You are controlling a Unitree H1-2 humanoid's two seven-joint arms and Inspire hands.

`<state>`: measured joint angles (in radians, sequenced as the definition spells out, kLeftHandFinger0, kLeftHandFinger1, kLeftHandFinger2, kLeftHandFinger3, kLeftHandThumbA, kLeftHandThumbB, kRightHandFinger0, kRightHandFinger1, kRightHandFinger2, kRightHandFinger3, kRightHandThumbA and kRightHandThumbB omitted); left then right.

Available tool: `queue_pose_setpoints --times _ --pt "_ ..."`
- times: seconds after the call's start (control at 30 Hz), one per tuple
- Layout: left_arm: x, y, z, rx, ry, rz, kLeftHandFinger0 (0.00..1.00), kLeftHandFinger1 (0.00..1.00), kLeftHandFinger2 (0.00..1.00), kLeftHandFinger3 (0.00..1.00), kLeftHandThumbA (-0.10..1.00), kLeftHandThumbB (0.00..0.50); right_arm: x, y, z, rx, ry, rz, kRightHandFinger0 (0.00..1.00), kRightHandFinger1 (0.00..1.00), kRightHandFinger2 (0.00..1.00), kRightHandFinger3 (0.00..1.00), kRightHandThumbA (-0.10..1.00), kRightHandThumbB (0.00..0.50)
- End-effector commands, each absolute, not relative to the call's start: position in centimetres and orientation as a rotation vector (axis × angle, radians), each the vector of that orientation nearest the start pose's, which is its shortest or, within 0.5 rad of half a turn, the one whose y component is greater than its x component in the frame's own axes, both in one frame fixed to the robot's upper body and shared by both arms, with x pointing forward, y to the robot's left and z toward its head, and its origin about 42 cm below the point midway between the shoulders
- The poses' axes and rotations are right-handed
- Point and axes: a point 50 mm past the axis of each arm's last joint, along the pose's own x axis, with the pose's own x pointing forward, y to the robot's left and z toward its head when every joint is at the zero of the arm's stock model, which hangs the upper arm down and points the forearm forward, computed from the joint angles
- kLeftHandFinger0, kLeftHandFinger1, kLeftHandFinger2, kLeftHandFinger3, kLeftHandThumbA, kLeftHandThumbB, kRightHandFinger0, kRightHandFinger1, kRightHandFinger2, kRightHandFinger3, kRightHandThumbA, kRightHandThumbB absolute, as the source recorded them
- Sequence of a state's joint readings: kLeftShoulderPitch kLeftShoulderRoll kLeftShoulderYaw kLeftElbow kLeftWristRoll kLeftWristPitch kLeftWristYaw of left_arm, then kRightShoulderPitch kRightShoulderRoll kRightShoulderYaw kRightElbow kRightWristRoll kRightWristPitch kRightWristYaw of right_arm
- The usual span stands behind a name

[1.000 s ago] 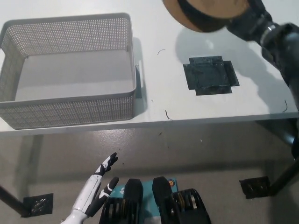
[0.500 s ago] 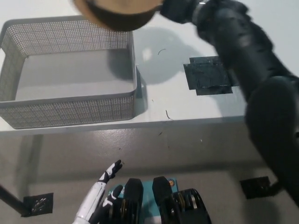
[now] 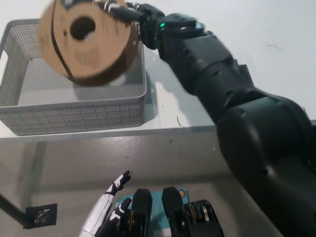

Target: Use the right hand to pick up a 3d printing filament and place it into a container on the left side

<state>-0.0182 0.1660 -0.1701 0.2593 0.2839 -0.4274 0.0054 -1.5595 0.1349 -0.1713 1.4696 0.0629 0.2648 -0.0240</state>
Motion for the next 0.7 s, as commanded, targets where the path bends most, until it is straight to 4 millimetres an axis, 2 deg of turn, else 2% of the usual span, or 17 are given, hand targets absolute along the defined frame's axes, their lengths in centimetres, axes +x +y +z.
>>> queue_pose_setpoints --times 0.0,0.03,0.07,0.1,0.13,0.23,0.3,0.43,0.47,0.53,0.57,0.6,0.63,0.67 --pt "27.9 21.2 6.7 0.418 -0.268 -0.291 1.0 1.0 1.0 1.0 1.0 0.265 55.7 4.3 45.4 -0.283 -0.046 0.363 1.0 1.0 1.0 1.0 0.24 0.288" --pt "28.1 21.2 6.8 0.421 -0.271 -0.295 1.0 1.0 1.0 1.0 1.0 0.266 55.6 4.5 45.0 -0.36 -0.054 0.378 1.0 1.0 1.0 1.0 0.35 0.321" --pt "28.2 21.2 6.9 0.422 -0.272 -0.296 1.0 1.0 1.0 1.0 1.0 0.267 55.5 4.7 44.9 -0.404 -0.052 0.391 1.0 1.0 1.0 1.0 0.48 0.33" --pt "28.3 21.2 7.0 0.422 -0.275 -0.298 1.0 1.0 1.0 1.0 1.0 0.267 55.4 4.9 44.6 -0.404 -0.038 0.426 1.0 1.0 1.0 1.0 0.43 0.312" --pt "28.3 21.2 7.0 0.423 -0.276 -0.3 1.0 1.0 1.0 1.0 1.0 0.269 55.4 5.0 44.4 -0.4 -0.034 0.438 1.0 1.0 1.0 1.0 0.43 0.316" --pt "28.6 21.1 7.2 0.427 -0.283 -0.306 1.0 1.0 1.0 1.0 1.0 0.274 55.3 5.2 43.8 -0.429 -0.028 0.477 1.0 1.0 1.0 1.0 0.51 0.368" --pt "28.8 21.1 7.4 0.427 -0.281 -0.31 1.0 1.0 1.0 1.0 1.0 0.273 55.2 5.3 43.8 -0.446 -0.025 0.486 1.0 1.0 1.0 1.0 0.54 0.38" --pt "29.0 21.0 7.5 0.426 -0.277 -0.314 1.0 1.0 1.0 1.0 1.0 0.268 55.3 5.1 44.3 -0.424 -0.049 0.513 1.0 1.0 1.0 1.0 0.62 0.349" --pt "29.1 21.0 7.5 0.426 -0.277 -0.314 1.0 1.0 1.0 1.0 1.0 0.273 55.4 4.8 45.2 -0.461 -0.059 0.503 1.0 1.0 1.0 1.0 0.77 0.38" --pt "29.3 20.9 7.5 0.428 -0.277 -0.317 1.0 1.0 1.0 1.0 1.0 0.276 55.7 4.1 46.7 -0.488 -0.087 0.483 1.0 1.0 1.0 1.0 0.82 0.376" --pt "29.2 20.9 7.5 0.427 -0.275 -0.32 1.0 1.0 1.0 1.0 1.0 0.278 55.9 3.6 47.6 -0.511 -0.11 0.474 1.0 1.0 1.0 1.0 0.87 0.348" --pt "29.1 20.9 7.5 0.427 -0.274 -0.322 1.0 1.0 1.0 1.0 1.0 0.273 56.1 3.0 48.4 -0.522 -0.125 0.466 1.0 1.0 1.0 1.0 0.87 0.353" --pt "29.1 20.9 7.5 0.427 -0.279 -0.323 1.0 1.0 1.0 1.0 1.0 0.262 56.5 1.5 50.5 -0.551 -0.16 0.443 1.0 1.0 1.0 1.0 0.9 0.35" --pt "29.1 20.9 7.4 0.428 -0.28 -0.322 1.0 1.0 1.0 1.0 1.0 0.258 56.7 0.8 51.3 -0.577 -0.183 0.436 1.0 1.0 1.0 1.0 0.93 0.32"
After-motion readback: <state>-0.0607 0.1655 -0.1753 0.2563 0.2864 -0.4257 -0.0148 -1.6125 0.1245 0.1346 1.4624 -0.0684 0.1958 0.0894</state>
